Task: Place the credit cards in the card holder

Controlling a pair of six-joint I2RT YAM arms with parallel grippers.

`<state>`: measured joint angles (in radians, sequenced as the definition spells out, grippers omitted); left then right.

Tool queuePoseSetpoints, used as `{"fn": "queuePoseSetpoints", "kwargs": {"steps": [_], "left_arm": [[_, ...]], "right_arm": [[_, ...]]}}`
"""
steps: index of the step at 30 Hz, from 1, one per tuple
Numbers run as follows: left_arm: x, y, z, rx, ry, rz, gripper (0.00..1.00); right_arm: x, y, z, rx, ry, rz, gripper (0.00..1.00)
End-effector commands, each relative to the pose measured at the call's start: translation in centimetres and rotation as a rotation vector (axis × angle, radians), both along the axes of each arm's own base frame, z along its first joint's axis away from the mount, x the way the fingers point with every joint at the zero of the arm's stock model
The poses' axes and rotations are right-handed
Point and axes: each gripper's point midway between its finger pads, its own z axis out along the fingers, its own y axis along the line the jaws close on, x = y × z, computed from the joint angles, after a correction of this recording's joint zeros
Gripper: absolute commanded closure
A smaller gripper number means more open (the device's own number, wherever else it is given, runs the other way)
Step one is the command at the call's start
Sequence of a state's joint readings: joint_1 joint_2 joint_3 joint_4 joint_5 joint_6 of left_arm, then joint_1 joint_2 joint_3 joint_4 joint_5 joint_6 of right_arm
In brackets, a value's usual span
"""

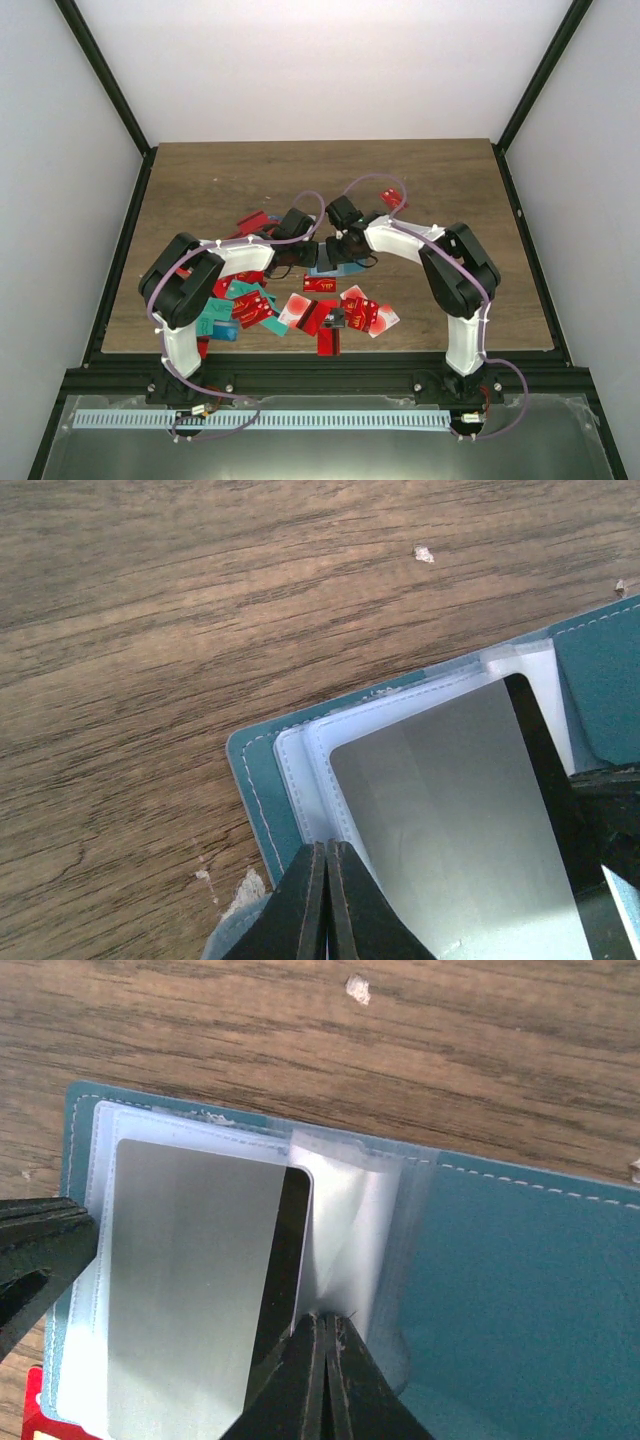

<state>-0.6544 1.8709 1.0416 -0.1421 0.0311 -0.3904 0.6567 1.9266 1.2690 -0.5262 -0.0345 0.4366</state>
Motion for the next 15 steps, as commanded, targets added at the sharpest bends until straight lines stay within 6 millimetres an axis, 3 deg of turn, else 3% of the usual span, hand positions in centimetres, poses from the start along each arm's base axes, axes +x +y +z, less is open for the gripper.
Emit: {"fn": "queuePoseSetpoints", "kwargs": {"steps": [1, 7, 15], "left_arm": [[-1.0, -0.1, -1.4, 0.006, 0.049, -0.018, 0.96], [-1.4, -0.1, -1.4, -0.007, 0.067, -0.007, 0.96], [-2.1, -1.2, -1.1, -0.087, 0.102, -0.016, 0.96]], "right_arm": [[-1.1, 1.8, -0.3, 0.026, 0.031, 0.0, 0.99], [-2.3, 1.1, -0.7, 0.041, 0.049, -0.049, 0.99], [-3.1, 2.7, -0.7, 0.164, 0.054, -0.025, 0.99]]}}
